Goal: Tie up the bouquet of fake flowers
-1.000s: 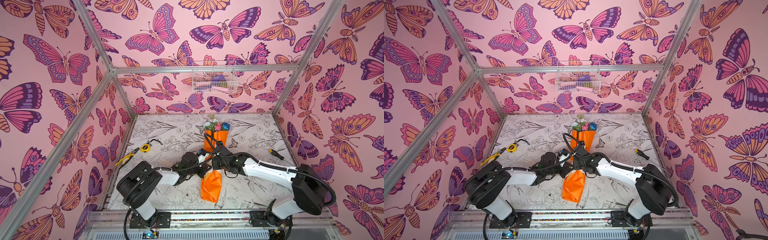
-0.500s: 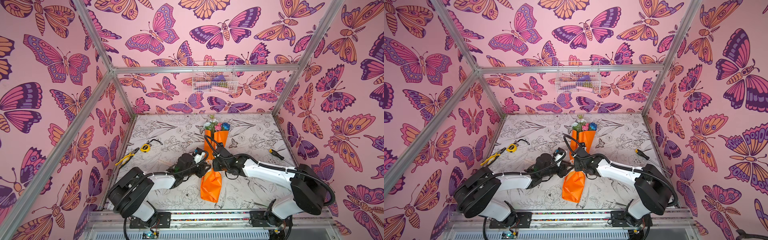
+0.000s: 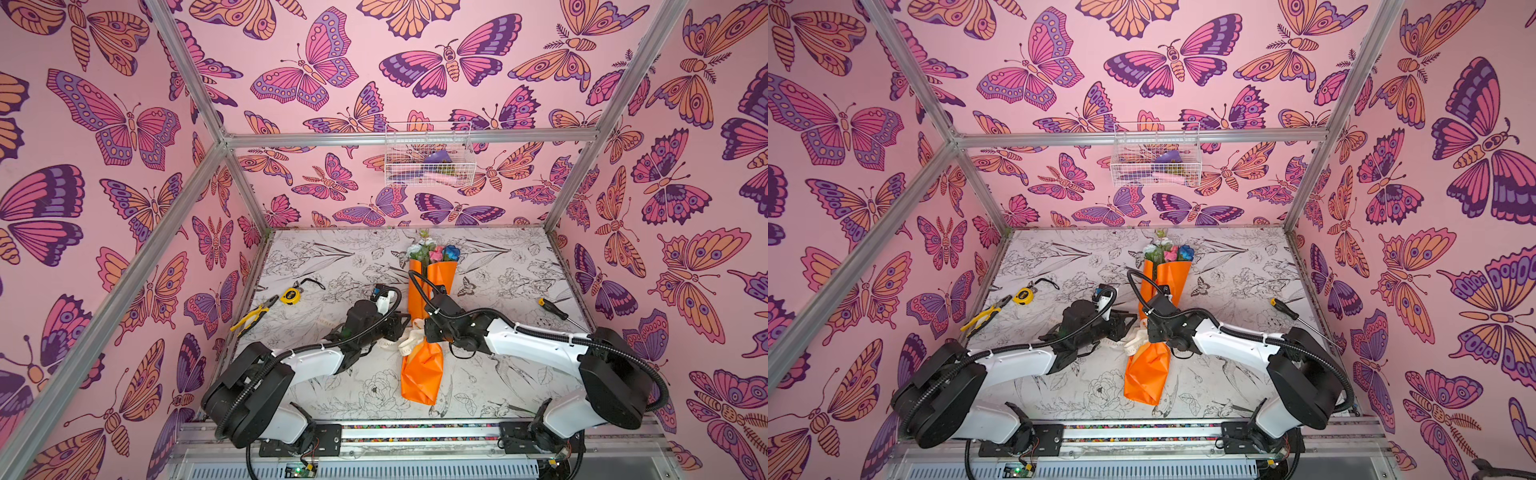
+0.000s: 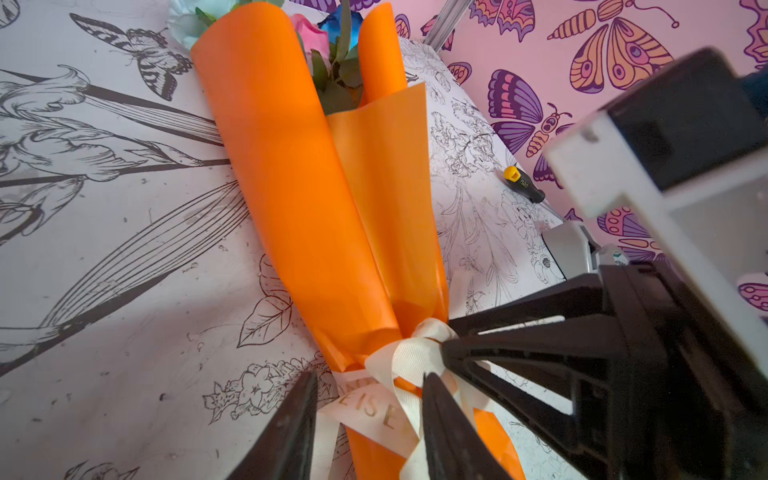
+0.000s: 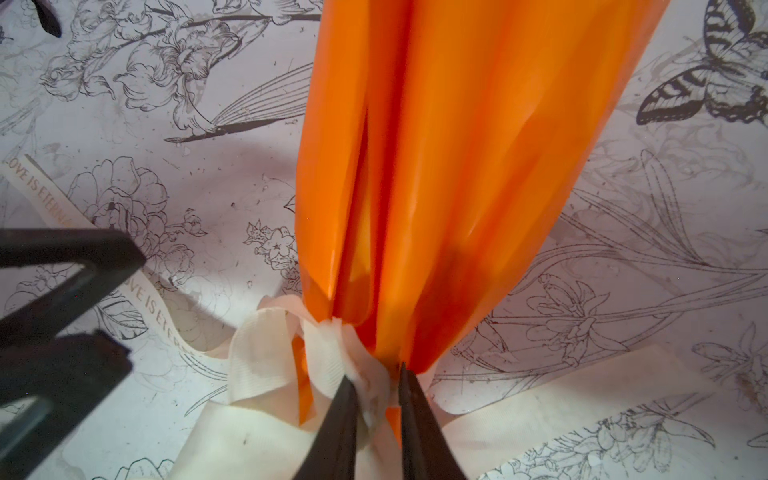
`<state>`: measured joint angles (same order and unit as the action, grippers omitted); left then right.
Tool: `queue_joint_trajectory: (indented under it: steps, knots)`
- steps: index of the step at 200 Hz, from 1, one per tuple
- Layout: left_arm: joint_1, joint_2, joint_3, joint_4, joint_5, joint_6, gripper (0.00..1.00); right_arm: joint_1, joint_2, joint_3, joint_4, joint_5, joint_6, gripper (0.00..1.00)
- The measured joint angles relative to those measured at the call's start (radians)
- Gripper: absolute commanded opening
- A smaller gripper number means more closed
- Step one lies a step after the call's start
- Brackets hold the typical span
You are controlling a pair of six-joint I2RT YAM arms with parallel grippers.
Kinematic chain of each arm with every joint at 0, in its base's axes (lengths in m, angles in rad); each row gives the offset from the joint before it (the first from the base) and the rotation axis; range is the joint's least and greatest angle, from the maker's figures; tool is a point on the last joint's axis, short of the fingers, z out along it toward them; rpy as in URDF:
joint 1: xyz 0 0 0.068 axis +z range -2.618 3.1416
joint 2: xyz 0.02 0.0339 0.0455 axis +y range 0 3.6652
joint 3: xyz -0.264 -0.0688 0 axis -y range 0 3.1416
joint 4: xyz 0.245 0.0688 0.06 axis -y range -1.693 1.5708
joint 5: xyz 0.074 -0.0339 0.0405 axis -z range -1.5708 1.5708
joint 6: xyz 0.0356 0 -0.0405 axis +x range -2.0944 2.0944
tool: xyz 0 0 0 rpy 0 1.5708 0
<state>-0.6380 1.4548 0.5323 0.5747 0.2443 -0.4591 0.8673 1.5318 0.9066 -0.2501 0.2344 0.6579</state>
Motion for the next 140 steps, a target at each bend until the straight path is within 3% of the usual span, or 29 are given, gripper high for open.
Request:
queue_joint_trajectory:
  steps: [55, 140]
  knots:
    - [0.002, 0.094, 0.056, -0.008, 0.122, -0.010, 0.44, 0.000, 0.000, -0.006, 0.003, -0.001, 0.000, 0.22]
    - [0.002, 0.143, 0.103, -0.071, 0.170, -0.018, 0.34, 0.000, -0.006, -0.009, 0.003, -0.004, 0.000, 0.22]
